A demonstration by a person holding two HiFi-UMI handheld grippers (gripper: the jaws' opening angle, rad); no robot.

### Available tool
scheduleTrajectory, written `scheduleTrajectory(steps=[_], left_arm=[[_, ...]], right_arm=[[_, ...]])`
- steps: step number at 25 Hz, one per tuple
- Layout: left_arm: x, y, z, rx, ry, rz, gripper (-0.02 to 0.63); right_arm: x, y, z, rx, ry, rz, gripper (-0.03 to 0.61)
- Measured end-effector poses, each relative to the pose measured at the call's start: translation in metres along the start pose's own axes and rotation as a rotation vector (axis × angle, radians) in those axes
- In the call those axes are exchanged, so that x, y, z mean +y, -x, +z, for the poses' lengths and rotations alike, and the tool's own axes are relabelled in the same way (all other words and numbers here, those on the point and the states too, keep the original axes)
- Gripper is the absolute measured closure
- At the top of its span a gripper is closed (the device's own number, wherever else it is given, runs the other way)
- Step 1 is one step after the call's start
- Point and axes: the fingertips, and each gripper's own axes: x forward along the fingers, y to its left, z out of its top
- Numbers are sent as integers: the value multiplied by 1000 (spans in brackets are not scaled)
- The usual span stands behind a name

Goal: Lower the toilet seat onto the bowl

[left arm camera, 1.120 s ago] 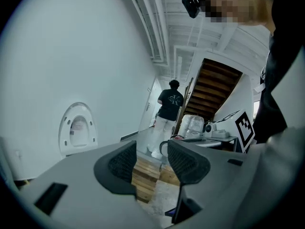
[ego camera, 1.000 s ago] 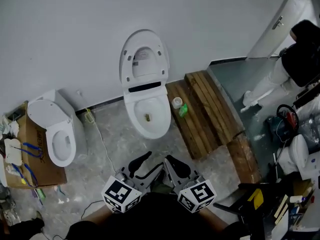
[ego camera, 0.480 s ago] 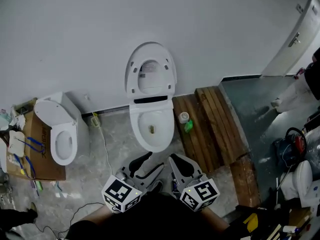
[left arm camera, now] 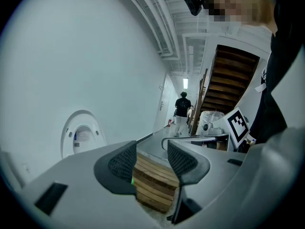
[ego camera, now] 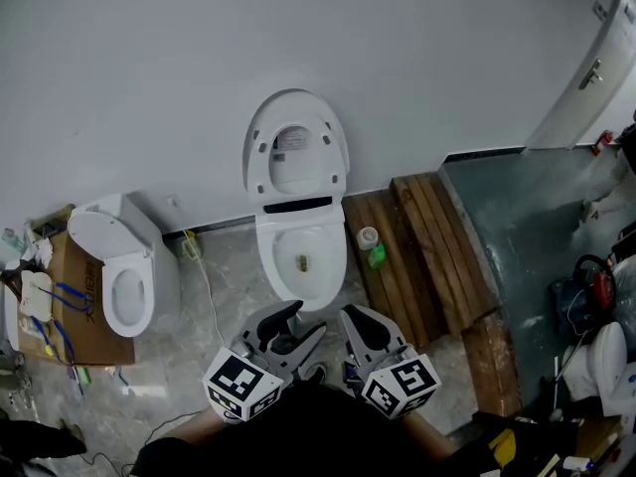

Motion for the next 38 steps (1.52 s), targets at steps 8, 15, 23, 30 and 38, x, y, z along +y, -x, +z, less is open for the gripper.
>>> scheduleTrajectory(steps=[8, 15, 23, 30, 38], left_arm=[[32, -43, 10, -2, 6, -49, 399], [84, -80, 20, -4, 62, -85, 399], [158, -114, 44, -9, 77, -107, 399], [254, -125, 63, -27, 49, -21, 399], [340, -134, 78, -32, 24, 66, 399]], right_arm=[[-43, -28, 16, -11, 2, -73, 528], [-73, -79, 27, 19, 3, -107, 528], [-102, -151, 45, 44, -47, -135, 528], [-114, -213, 57, 63, -41, -153, 528], [-129, -260, 63, 106, -60, -171, 528]])
